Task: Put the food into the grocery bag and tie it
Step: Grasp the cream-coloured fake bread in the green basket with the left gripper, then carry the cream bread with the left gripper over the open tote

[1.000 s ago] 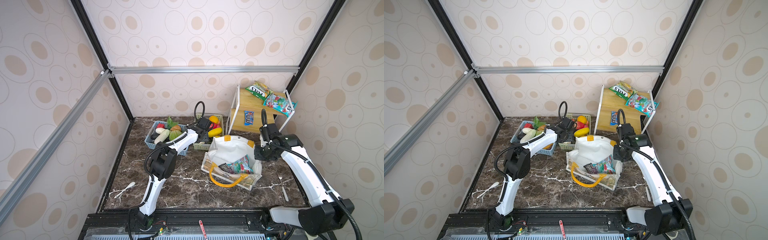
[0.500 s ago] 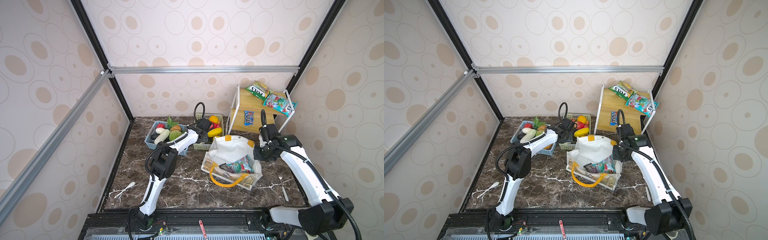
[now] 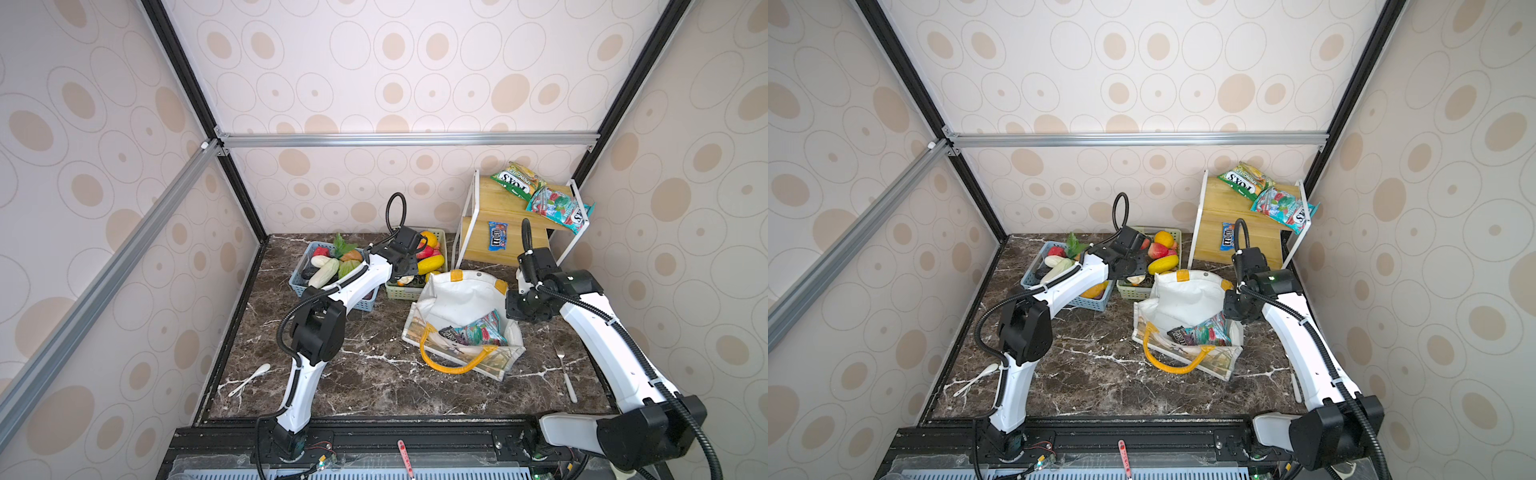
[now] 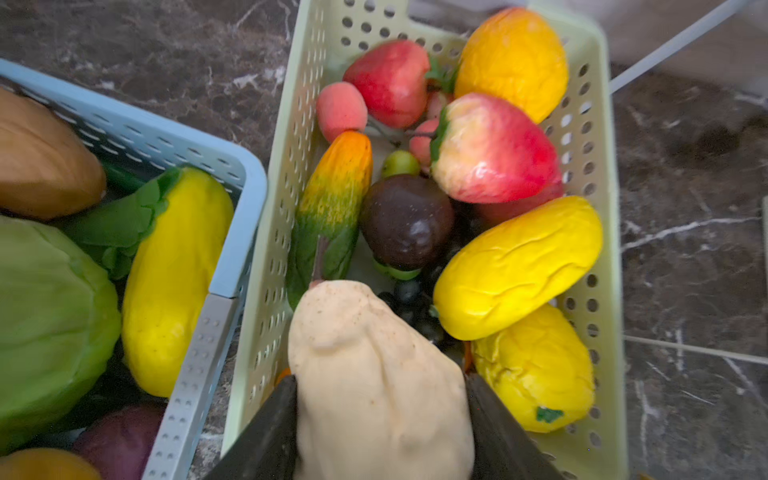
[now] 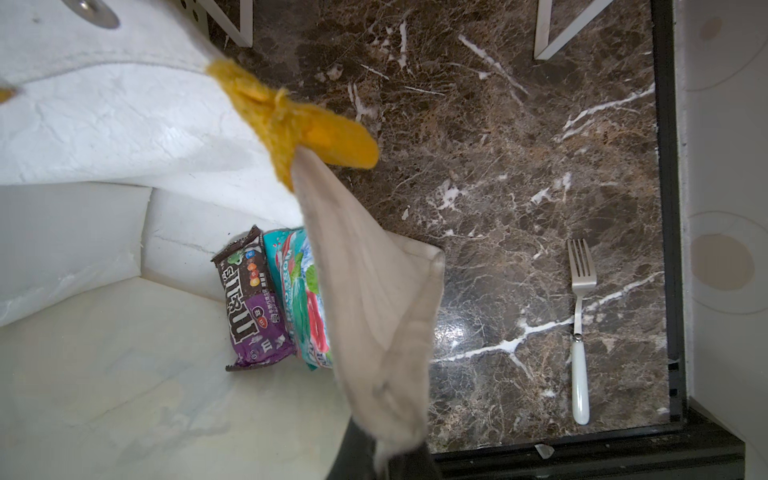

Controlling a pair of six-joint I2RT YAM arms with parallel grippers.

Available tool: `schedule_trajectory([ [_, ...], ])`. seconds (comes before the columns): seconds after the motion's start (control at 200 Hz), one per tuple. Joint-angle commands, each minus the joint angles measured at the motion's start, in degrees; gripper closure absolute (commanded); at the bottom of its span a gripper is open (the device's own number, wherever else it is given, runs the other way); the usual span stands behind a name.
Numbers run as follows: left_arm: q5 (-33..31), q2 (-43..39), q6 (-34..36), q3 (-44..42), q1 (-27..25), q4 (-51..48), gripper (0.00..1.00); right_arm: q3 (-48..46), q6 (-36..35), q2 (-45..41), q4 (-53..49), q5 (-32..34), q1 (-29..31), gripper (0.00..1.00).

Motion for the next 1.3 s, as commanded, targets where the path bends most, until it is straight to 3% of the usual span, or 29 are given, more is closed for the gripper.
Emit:
schedule_trajectory([
  [0.0,1.6,-4.0,-0.3,0.5,-0.2,1.0,0.5,-1.0,-0.1,-0.8,-0.9,-0.6,-0.2,0.91],
  [0.59,9.2,-15.5,-0.6,-5.1,-0.2,4.3,0.5,-2.6,0.6,-2.5,0.1,-0.7,-0.2,0.91],
  [1.295,24.3,-25.9,-2.1,-12.6,-1.4,10.7,0.5,-2.4,1.5,-0.7,1.8,-0.9,-0.2,0.91],
])
